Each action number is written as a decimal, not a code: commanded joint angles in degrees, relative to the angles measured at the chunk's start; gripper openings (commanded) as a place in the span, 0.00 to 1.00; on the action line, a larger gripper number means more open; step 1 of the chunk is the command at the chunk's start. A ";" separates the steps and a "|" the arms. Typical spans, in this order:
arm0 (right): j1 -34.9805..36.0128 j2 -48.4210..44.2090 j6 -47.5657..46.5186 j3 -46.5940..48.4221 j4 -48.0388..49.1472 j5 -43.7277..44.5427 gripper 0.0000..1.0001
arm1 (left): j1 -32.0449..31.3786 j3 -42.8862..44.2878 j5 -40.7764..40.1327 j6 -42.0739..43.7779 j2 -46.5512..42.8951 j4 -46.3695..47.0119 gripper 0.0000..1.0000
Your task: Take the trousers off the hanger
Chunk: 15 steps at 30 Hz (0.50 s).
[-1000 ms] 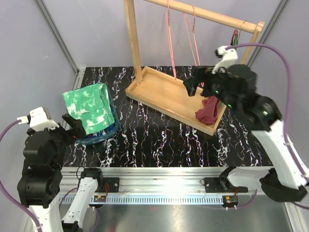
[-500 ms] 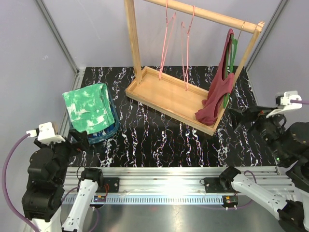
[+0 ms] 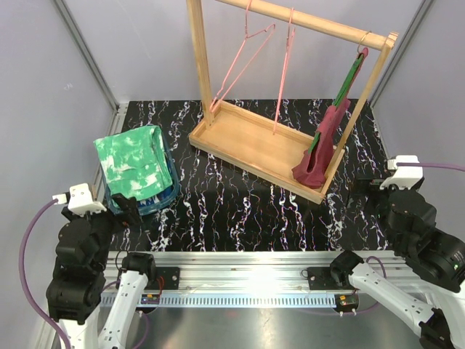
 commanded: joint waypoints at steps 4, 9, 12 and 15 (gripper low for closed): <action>0.32 -0.90 1.22 -2.05 2.93 1.69 0.99 | -0.24 -0.07 1.29 -0.02 -1.01 4.93 0.99; 0.23 -1.25 1.05 -2.58 3.81 1.25 0.99 | -0.24 -0.07 1.37 -0.02 -1.54 5.02 0.99; 0.23 -1.16 1.22 -2.49 3.99 1.16 0.99 | -0.24 -0.07 1.55 0.16 -1.53 5.02 0.99; 0.24 -1.16 1.57 -2.49 4.08 1.07 1.00 | -0.24 -0.25 1.03 0.68 -1.54 5.37 0.99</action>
